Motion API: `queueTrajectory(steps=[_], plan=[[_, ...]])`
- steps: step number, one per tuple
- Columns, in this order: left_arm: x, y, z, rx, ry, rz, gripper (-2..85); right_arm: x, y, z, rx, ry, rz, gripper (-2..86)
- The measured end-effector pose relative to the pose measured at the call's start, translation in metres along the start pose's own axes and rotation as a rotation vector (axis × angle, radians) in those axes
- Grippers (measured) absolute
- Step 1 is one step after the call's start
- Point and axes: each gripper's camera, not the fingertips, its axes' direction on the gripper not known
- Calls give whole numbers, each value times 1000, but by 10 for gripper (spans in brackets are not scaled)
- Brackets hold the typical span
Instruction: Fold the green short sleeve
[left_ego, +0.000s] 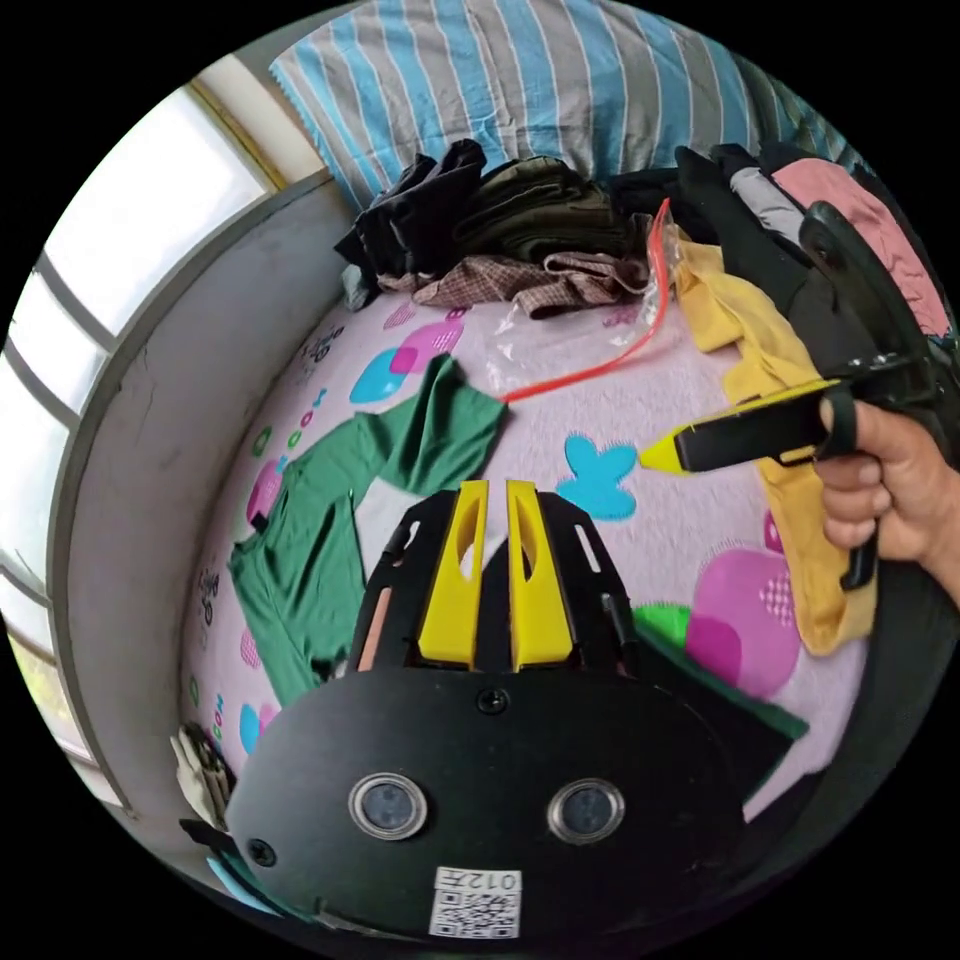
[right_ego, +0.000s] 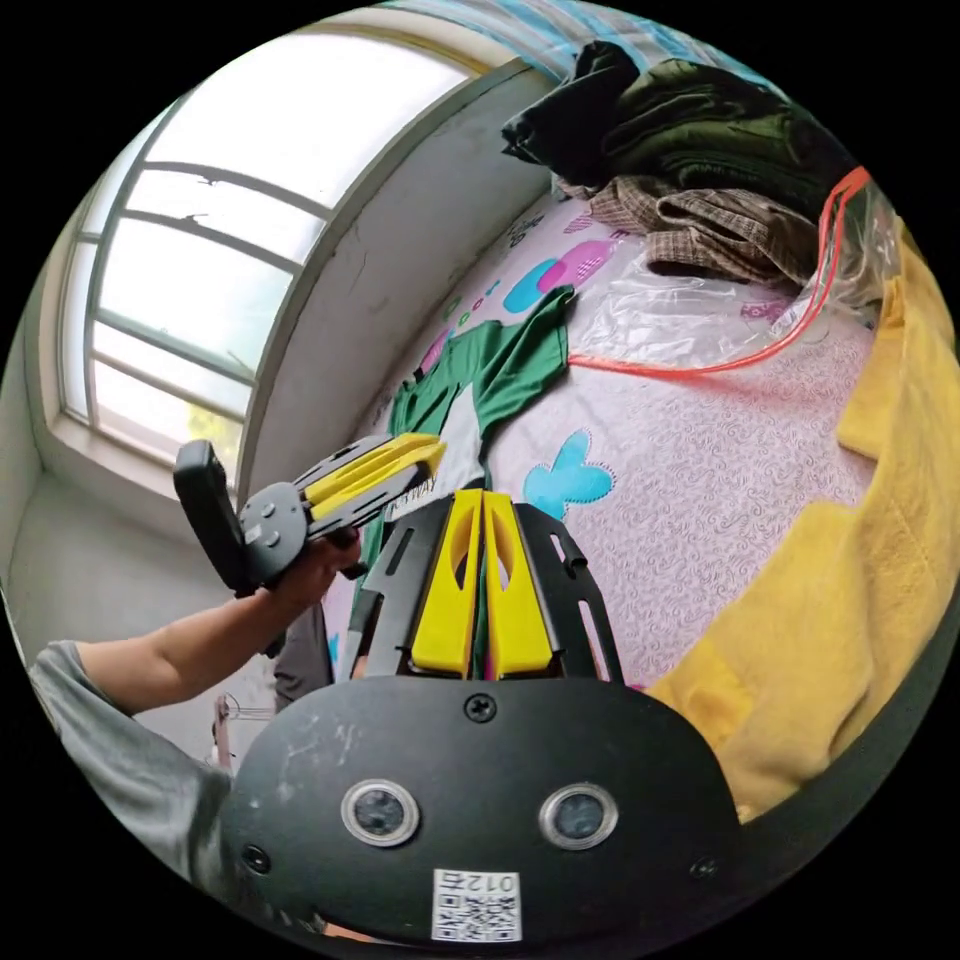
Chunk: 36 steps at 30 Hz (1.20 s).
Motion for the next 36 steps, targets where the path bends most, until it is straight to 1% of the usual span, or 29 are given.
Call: queueTrajectory(steps=[6,10,13,16,19,21,24,27,29,32,36], plan=[[30,-47,56,-42,-92,74,23,33,-96,-17,46,34,24,-5],[41,-56,82,-74,-107,131,25,63,-172,-5,1,3,90,4],[35,-57,93,-68,-75,86,25,72,-217,12,-43,60,108,26],[30,-56,97,-55,-56,78,20,84,-254,31,-89,84,161,67],[25,-52,100,-30,-52,99,9,93,-279,36,-51,89,207,76],[18,-49,101,-21,-47,90,5,95,-290,42,-71,110,212,77],[-4,-44,102,-15,13,46,2,94,-304,50,-86,138,194,67],[-31,-36,98,22,73,-18,0,88,-311,56,-102,133,152,23],[-49,-29,93,57,106,-50,0,81,-313,52,-78,64,124,1],[-80,-14,80,116,135,-118,0,68,-317,41,-27,26,119,-4],[-140,18,63,186,246,-347,0,41,-325,35,-7,-12,97,-6]])
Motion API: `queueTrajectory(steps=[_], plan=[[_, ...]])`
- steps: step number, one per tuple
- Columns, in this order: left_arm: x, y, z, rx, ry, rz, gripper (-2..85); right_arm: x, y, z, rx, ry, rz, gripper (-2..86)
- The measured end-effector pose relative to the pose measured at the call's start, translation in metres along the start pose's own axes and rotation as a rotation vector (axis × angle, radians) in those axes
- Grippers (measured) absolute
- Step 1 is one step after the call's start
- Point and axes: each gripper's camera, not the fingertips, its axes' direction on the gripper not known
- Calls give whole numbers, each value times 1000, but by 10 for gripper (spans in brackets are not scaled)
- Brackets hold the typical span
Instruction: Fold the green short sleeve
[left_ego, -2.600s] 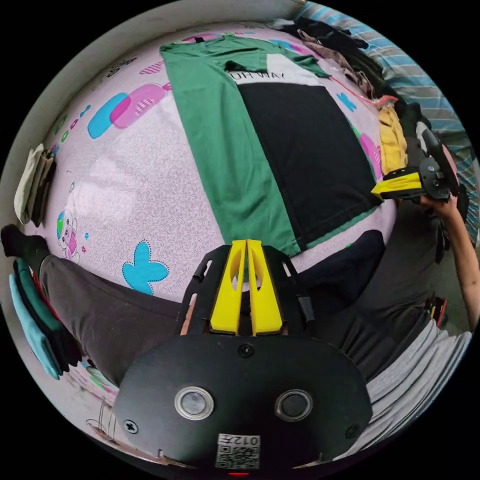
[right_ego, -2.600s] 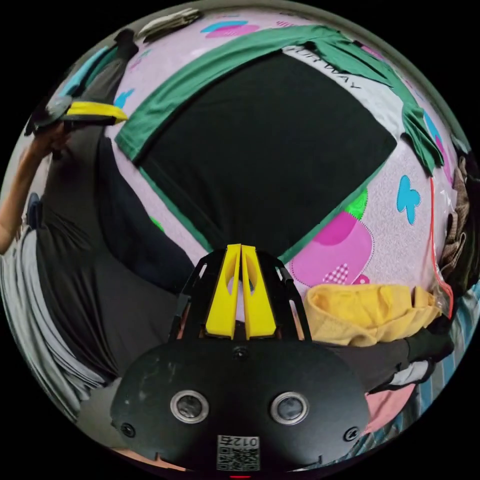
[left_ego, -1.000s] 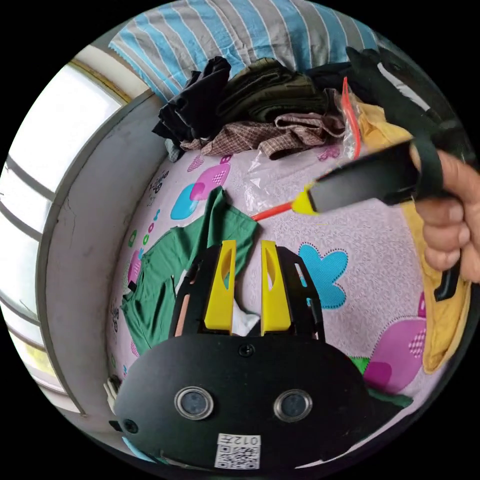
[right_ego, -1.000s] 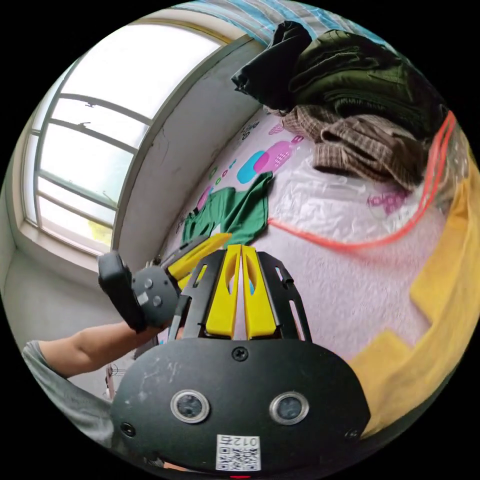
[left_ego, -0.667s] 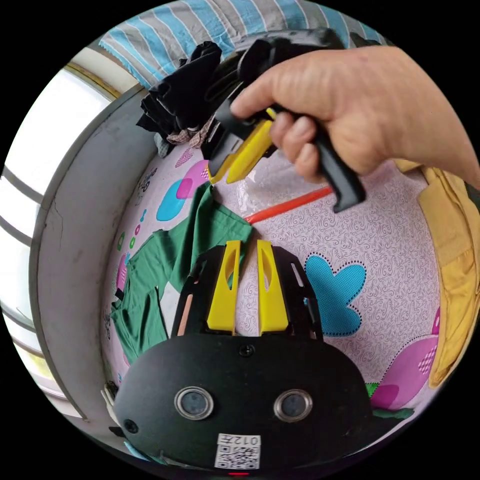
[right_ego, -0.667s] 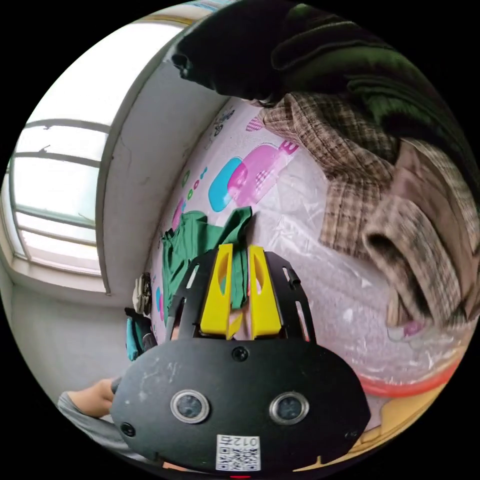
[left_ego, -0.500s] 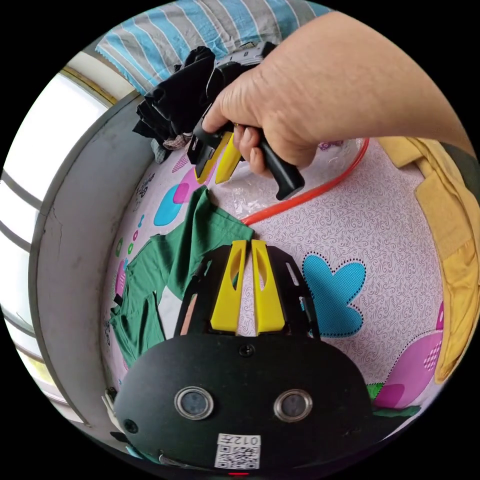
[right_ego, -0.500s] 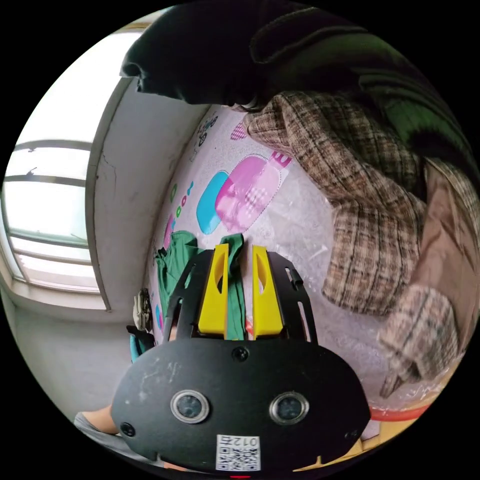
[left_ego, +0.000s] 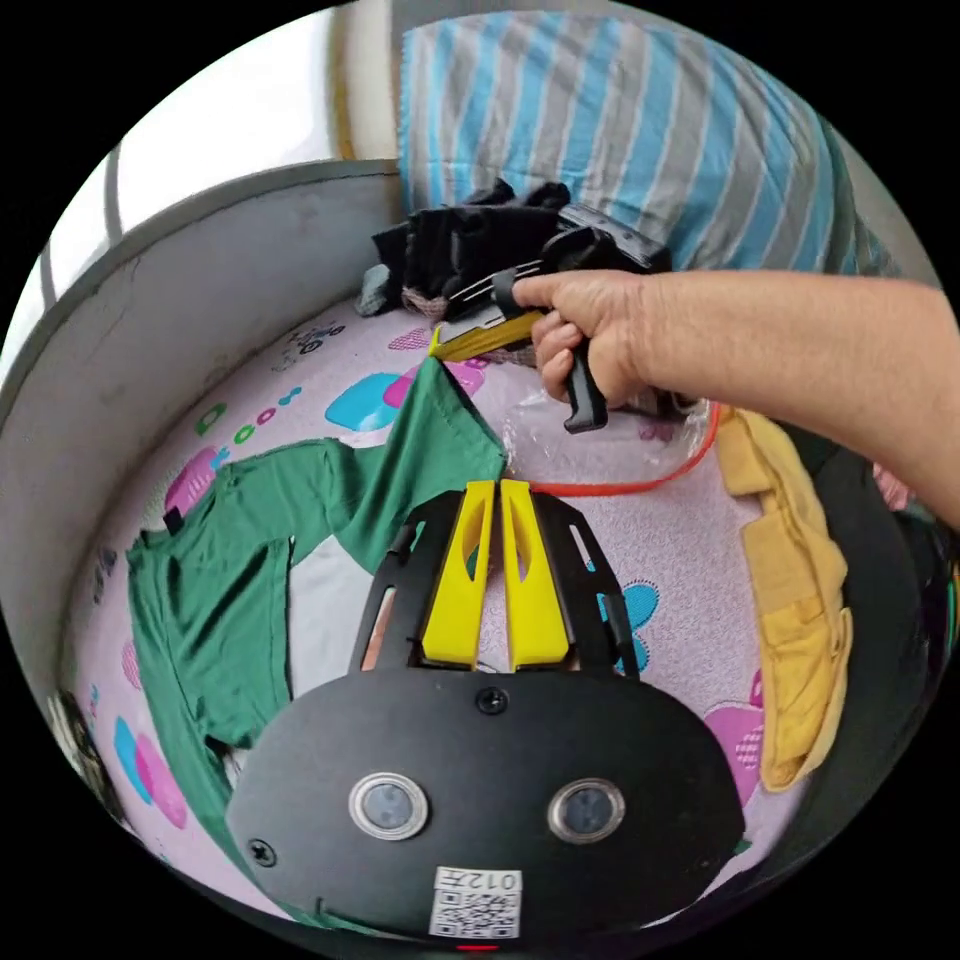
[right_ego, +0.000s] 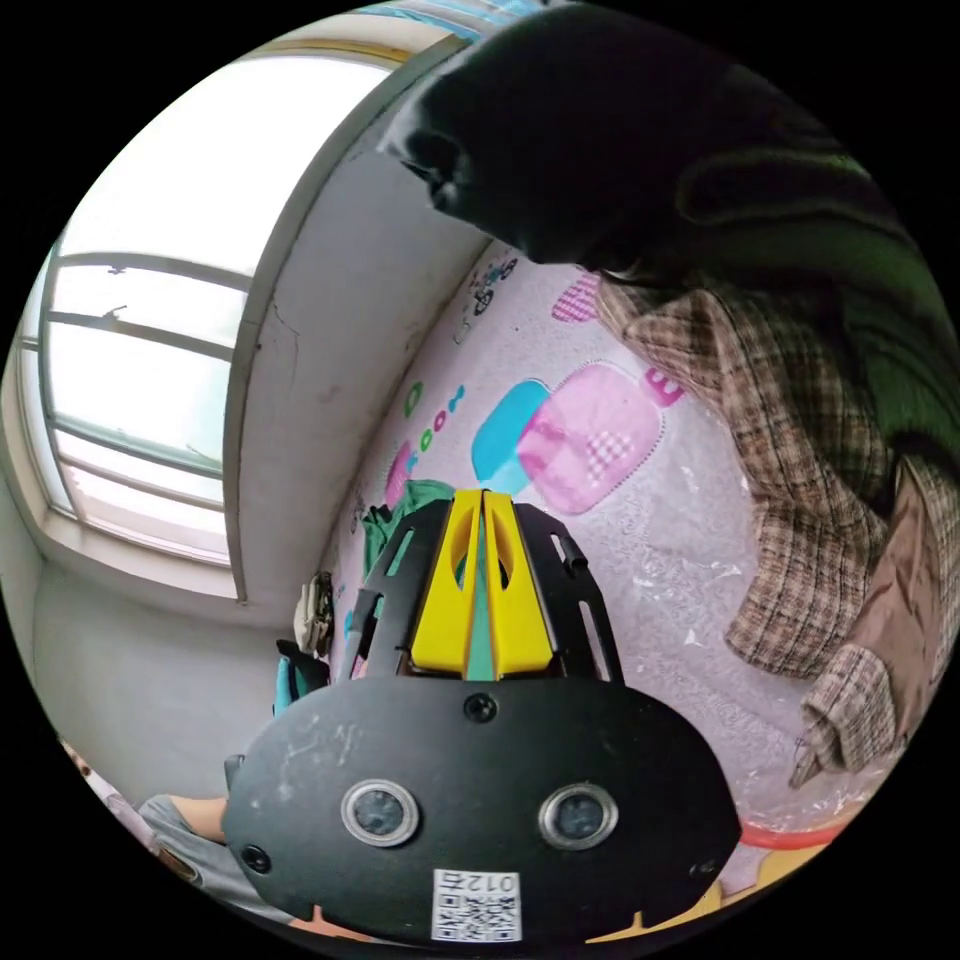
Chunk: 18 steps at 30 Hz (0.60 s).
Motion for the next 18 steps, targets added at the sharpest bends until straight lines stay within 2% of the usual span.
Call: queueTrajectory(steps=[4,9,18], plan=[[-65,15,-35,64,88,-240,0,-46,-2,8,-8,12,-55,-7],[-134,38,-79,174,181,-430,0,-105,5,30,-11,-11,-113,-7],[-259,99,-124,265,276,-771,0,-206,30,121,-108,65,-256,-7]])
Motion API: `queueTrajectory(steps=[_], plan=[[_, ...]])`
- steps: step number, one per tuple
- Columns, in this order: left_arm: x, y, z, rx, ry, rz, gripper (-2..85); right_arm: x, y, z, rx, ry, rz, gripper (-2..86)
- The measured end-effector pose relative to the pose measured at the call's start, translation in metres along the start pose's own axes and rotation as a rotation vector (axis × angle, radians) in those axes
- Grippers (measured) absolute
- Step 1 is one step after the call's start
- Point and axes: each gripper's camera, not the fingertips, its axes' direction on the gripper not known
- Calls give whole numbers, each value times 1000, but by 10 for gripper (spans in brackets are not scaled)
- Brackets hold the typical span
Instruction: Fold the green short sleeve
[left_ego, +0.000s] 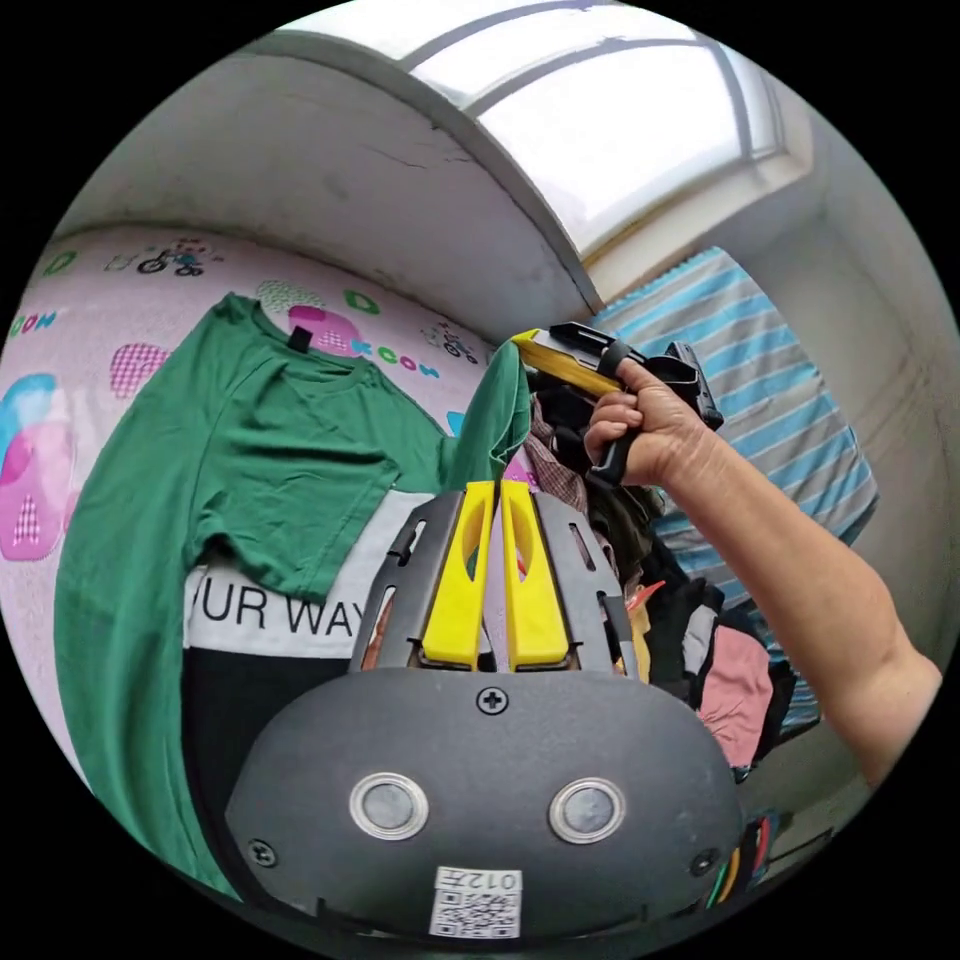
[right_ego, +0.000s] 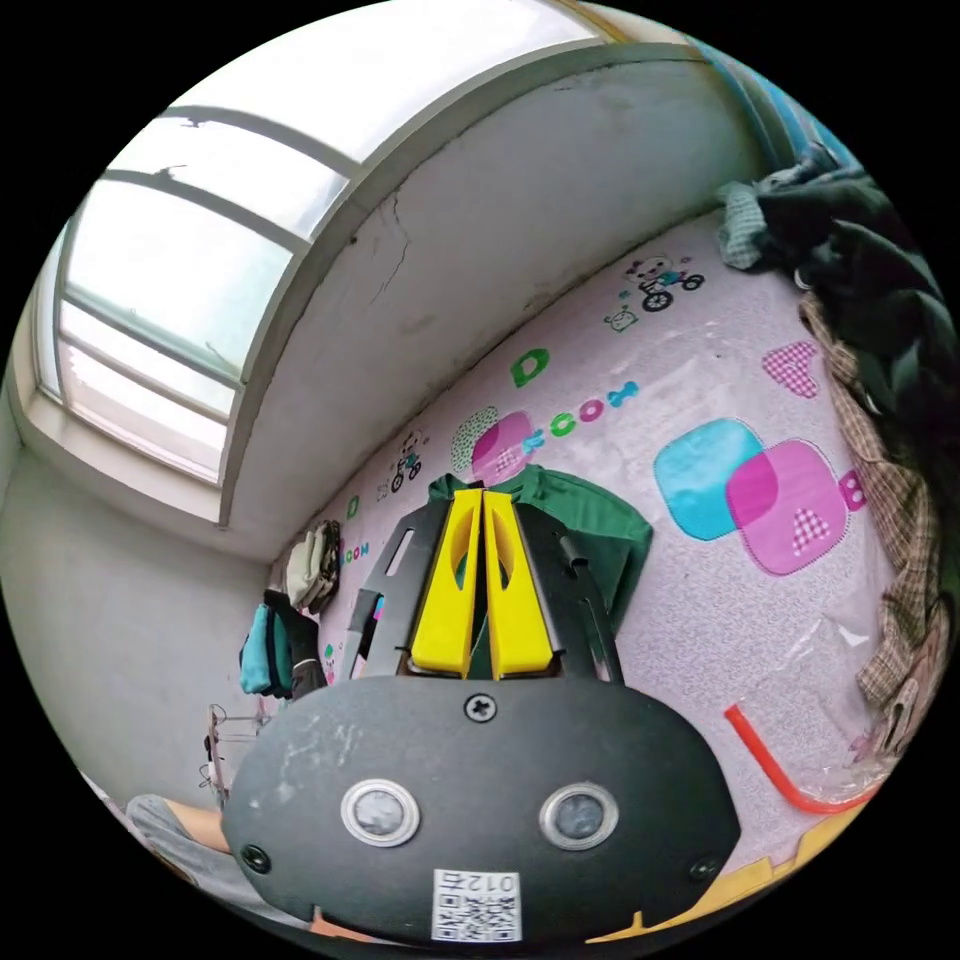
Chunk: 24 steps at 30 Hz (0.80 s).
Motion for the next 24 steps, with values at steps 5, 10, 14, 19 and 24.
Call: queueTrajectory(steps=[5,10,14,19,24], plan=[[-53,-13,-29,24,13,-116,-1,-45,10,67,-62,34,-57,-8],[-107,-17,-51,31,25,-246,0,-71,27,129,-122,70,-86,-7],[-134,-18,-63,37,34,-291,0,-98,50,161,-46,174,-123,-7],[-152,-32,-73,20,55,-281,-1,-107,65,174,0,247,-86,-8],[-156,-37,-80,28,76,-270,-1,-132,79,174,62,184,-123,-8]])
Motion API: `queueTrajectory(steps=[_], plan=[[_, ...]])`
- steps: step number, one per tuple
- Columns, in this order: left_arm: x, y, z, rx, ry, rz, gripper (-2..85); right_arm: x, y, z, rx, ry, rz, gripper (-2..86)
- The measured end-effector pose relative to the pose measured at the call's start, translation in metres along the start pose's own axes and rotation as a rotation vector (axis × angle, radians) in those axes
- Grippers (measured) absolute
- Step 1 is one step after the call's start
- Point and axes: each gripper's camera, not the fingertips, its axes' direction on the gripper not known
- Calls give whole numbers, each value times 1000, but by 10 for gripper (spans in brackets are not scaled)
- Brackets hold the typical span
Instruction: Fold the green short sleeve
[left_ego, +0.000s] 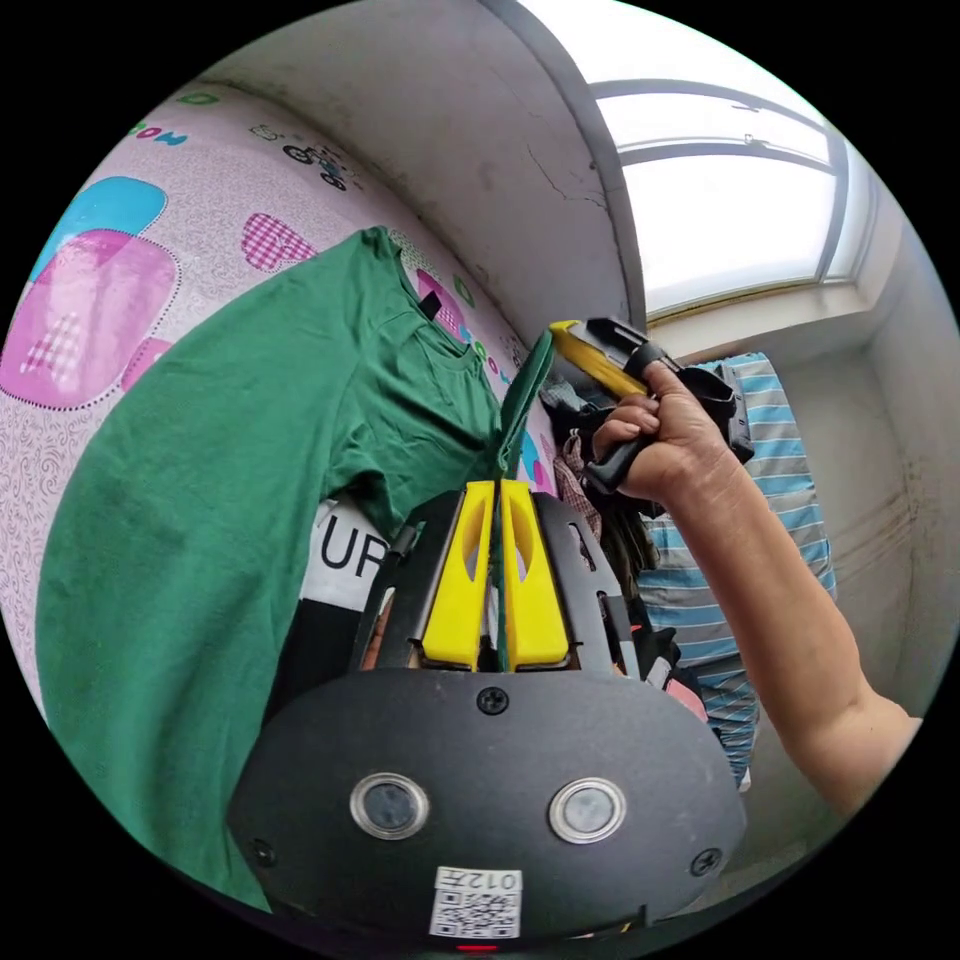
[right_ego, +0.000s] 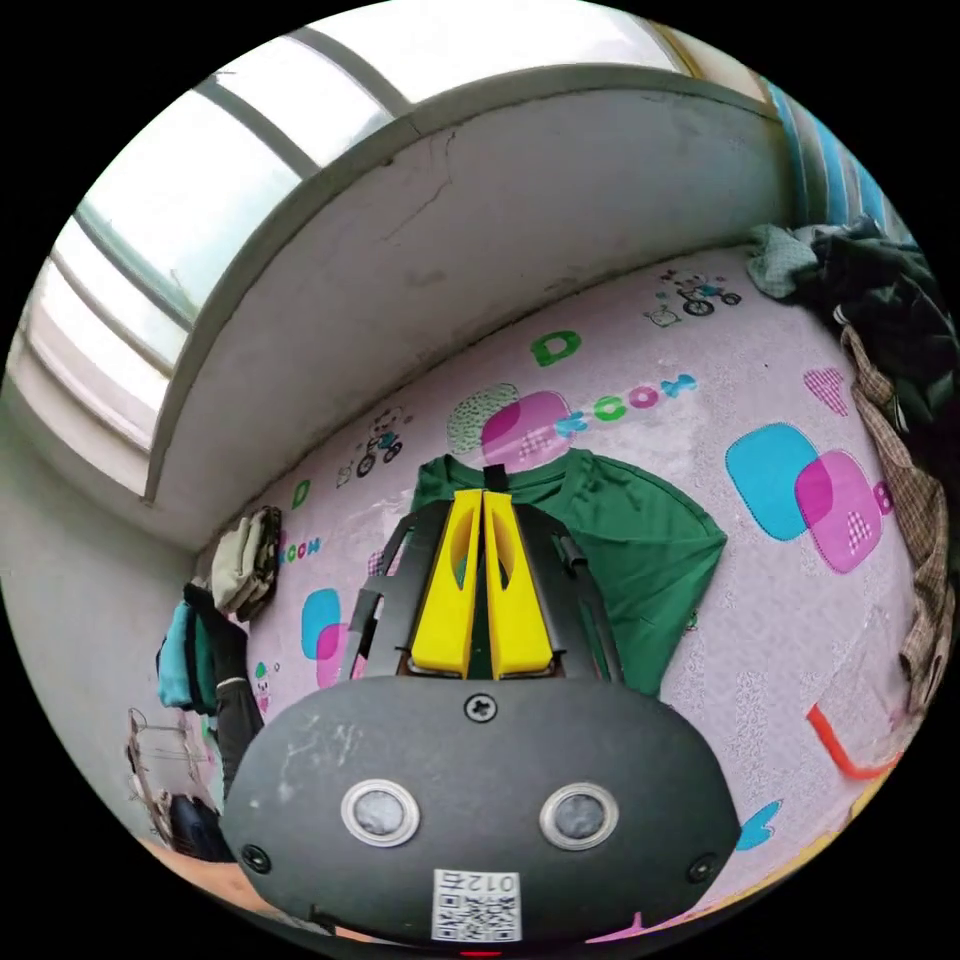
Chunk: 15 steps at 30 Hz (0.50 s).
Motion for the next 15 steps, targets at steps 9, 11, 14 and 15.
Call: queueTrajectory(steps=[9,11,14,15], plan=[[-14,12,-11,-29,-45,-28,-1,-89,55,72,-198,48,-404,-8],[-16,14,-15,-27,-46,-36,-1,-88,56,79,-214,70,-386,-8],[-16,21,-24,8,-55,-53,-1,-85,53,82,-200,85,-332,-7],[-17,26,-28,27,-67,-72,0,-84,52,83,-196,89,-319,-7]])
